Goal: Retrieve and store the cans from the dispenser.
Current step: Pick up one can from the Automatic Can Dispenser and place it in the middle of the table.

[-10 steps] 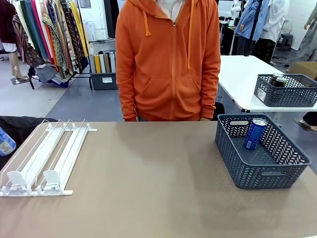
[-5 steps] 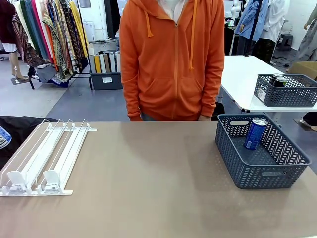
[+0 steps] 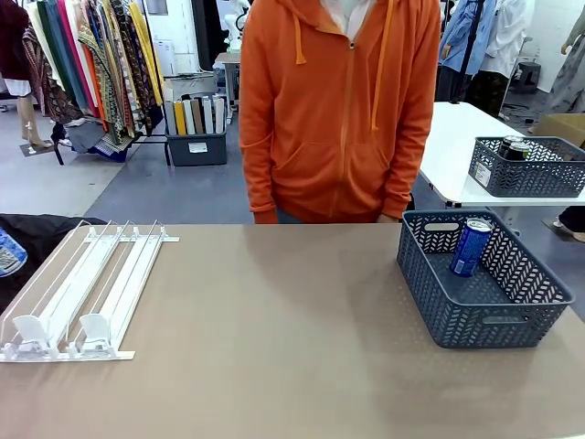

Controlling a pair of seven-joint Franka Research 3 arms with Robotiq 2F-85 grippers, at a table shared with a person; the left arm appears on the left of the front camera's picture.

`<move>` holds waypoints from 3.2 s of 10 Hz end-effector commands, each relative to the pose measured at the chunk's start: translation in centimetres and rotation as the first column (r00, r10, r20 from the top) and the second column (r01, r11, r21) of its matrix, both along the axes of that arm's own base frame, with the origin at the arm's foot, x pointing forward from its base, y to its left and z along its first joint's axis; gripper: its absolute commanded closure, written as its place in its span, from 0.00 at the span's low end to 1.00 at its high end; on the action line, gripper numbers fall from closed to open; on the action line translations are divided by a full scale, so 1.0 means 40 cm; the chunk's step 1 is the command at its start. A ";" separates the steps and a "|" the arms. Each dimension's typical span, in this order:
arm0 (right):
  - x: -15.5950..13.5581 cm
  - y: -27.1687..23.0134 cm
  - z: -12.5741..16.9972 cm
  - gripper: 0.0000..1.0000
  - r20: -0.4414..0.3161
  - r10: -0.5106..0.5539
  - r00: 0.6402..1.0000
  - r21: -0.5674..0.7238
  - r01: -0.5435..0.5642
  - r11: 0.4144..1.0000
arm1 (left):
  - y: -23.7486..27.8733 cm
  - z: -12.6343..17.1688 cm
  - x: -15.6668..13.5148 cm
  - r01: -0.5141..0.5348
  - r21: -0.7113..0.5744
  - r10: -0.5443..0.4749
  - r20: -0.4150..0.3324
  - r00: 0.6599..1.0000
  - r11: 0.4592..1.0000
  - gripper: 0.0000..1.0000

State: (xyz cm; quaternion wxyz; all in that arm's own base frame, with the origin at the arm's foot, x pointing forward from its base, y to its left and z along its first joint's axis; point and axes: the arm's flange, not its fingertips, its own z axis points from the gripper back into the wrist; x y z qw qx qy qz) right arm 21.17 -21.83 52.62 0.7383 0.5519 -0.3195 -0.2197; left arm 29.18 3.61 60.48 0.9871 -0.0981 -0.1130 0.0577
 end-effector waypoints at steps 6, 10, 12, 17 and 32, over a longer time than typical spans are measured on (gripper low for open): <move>0.004 0.001 0.004 0.00 0.040 0.002 0.999 0.010 -0.002 1.000 | -0.952 -0.246 0.266 0.365 0.137 -0.367 -0.013 0.930 0.921 1.00; 0.004 0.001 0.004 0.00 0.040 0.002 0.999 0.010 -0.002 1.000 | -1.113 -0.467 0.327 0.440 0.279 -0.409 -0.162 0.898 0.854 1.00; 0.004 0.001 0.004 0.00 0.040 0.002 0.999 0.010 -0.002 1.000 | -1.135 -0.512 0.331 0.475 0.255 -0.435 -0.200 0.878 0.842 1.00; 0.004 0.001 0.004 0.00 0.040 0.002 0.999 0.010 -0.002 1.000 | -1.131 -0.527 0.339 0.479 0.215 -0.436 -0.218 0.873 0.851 1.00; 0.004 0.001 0.004 0.00 0.040 0.002 0.999 0.010 -0.002 1.000 | 0.036 -0.064 0.050 0.444 -0.706 -0.327 0.306 0.894 0.551 0.00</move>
